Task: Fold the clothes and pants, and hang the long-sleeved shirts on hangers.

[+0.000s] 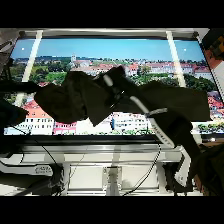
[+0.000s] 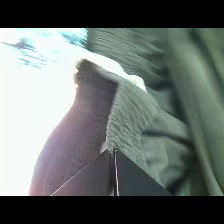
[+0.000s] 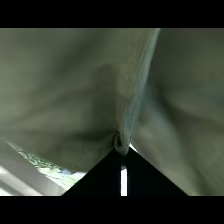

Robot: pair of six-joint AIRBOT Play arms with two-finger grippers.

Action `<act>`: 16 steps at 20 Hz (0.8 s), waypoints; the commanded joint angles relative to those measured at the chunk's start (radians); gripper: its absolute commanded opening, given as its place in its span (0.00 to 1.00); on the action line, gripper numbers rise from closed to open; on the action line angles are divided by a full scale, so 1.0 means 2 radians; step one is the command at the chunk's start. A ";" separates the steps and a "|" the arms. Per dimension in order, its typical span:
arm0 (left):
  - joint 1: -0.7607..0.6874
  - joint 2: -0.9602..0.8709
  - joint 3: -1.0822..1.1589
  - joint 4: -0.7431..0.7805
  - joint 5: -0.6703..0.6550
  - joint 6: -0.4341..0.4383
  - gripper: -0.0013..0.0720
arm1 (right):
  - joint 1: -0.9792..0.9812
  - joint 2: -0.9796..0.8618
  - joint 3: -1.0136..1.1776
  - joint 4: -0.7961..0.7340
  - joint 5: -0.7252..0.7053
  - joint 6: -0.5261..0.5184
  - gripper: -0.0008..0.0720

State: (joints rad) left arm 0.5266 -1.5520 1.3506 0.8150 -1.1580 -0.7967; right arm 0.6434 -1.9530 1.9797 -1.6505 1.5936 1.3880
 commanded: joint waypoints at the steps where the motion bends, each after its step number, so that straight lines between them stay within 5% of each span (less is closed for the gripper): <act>1: 0.013 0.000 0.000 0.026 0.118 -0.087 0.05 | -0.091 0.013 0.000 -0.002 0.024 0.022 0.03; 4: 0.014 0.000 0.000 0.046 0.154 -0.135 0.05 | -0.173 0.014 0.000 -0.002 0.048 0.037 0.03; 16: 0.012 0.000 0.000 0.051 0.191 -0.194 0.05 | -0.385 0.035 0.000 -0.009 0.097 0.035 0.03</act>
State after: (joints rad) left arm 0.5526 -1.5524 1.3506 0.9134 -0.7864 -1.1484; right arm -0.0441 -1.8954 1.9797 -1.6680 1.7779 1.4563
